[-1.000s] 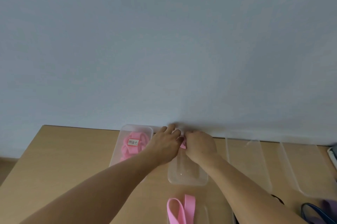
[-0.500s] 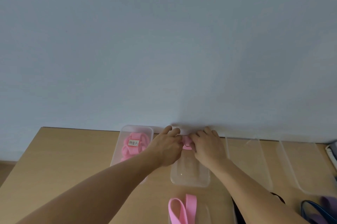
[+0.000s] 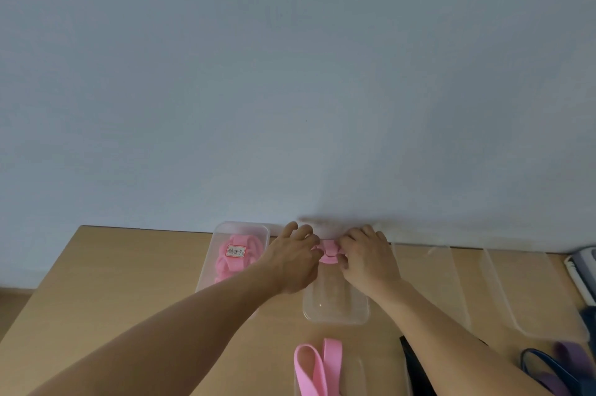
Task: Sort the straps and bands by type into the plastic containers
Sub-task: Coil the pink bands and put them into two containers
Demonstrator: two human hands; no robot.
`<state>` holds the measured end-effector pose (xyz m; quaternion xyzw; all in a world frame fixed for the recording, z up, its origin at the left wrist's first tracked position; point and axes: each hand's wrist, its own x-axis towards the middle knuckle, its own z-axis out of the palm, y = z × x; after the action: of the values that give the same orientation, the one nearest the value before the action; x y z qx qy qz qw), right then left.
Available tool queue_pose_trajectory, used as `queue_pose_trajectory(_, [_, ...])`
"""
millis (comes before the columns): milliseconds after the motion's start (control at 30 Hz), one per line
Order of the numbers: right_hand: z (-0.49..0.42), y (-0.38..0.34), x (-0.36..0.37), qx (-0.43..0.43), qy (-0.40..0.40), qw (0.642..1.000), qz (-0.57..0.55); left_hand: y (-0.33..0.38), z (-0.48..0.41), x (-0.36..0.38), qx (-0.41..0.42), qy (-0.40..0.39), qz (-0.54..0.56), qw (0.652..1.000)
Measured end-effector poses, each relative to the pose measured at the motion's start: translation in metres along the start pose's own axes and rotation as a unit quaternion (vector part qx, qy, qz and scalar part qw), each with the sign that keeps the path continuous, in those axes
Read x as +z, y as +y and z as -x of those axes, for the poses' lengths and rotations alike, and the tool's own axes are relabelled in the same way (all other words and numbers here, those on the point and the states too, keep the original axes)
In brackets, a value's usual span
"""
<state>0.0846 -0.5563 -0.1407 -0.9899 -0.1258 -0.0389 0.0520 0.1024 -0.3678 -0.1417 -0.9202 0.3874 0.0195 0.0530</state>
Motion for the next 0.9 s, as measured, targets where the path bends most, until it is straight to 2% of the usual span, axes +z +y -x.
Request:
queue_pose_trajectory(233, [0.024,-0.017,-0.039,0.02,0.016,0.999,-0.033,0.007,0.018,-0.037,-0.057,-0.023,0.069,0.996])
queue_pose_trajectory(333, [0.047,-0.033,-0.06,0.071,0.005,0.994,-0.081,0.01,0.035,-0.054,-0.059,-0.019,0.09,0.994])
queue_pose_trajectory(467, [0.087,-0.064,-0.076,0.137,-0.065,0.979,-0.135,0.019,0.067,-0.066,-0.031,-0.024,0.126,0.991])
queue_pose_trajectory(633, [0.142,-0.104,-0.067,0.181,-0.226,0.948,-0.132,0.038,0.105,-0.061,0.012,-0.072,0.173,0.982])
queue_pose_trajectory(733, [0.173,-0.112,-0.055,0.21,-0.258,0.935,-0.123,0.052,0.122,-0.056,0.025,-0.108,0.192,0.975])
queue_pose_trajectory(900, [0.202,-0.114,-0.046,0.197,-0.301,0.924,-0.131,0.071,0.143,-0.052,0.024,-0.149,0.207,0.967])
